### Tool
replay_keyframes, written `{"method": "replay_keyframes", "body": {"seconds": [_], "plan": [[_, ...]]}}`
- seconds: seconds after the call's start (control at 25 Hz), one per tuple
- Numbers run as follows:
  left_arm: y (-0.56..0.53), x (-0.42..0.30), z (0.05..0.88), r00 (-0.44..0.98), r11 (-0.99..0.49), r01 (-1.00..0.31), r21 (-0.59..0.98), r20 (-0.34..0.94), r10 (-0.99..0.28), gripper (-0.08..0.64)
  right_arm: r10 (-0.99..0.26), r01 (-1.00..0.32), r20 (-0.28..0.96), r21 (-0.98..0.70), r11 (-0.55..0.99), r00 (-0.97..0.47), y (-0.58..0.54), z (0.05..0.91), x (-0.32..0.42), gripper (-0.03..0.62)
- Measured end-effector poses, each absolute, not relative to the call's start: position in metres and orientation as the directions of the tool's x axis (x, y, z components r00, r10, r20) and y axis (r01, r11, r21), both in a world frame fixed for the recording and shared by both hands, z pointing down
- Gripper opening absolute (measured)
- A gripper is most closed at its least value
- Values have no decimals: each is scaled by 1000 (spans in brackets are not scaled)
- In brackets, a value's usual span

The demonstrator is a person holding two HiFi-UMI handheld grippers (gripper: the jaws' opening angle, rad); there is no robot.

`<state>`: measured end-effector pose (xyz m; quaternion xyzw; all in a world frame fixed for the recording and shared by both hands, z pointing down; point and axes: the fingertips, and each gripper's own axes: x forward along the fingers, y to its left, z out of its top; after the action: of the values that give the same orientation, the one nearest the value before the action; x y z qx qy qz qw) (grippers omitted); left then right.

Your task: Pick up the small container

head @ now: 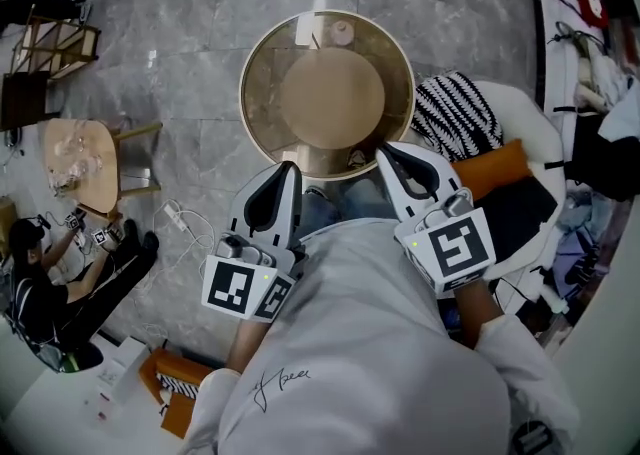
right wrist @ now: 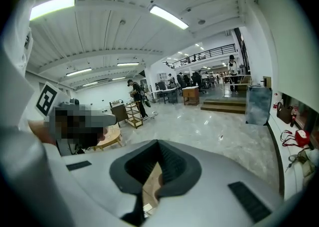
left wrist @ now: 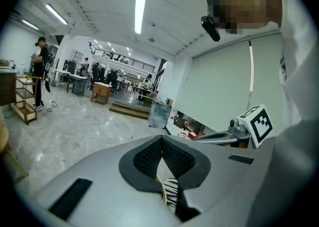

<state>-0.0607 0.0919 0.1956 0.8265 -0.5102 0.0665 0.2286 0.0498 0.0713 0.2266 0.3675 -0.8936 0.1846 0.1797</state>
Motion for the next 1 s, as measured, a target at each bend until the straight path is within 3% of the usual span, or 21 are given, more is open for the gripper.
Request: {"method": "replay_keyframes", "body": {"seconds": [1.0], "plan": [[68,-69,241,446,-335,-889,312,431,-784,18,-559,-704,510,-139,696,-654,32,272,43,17]]}}
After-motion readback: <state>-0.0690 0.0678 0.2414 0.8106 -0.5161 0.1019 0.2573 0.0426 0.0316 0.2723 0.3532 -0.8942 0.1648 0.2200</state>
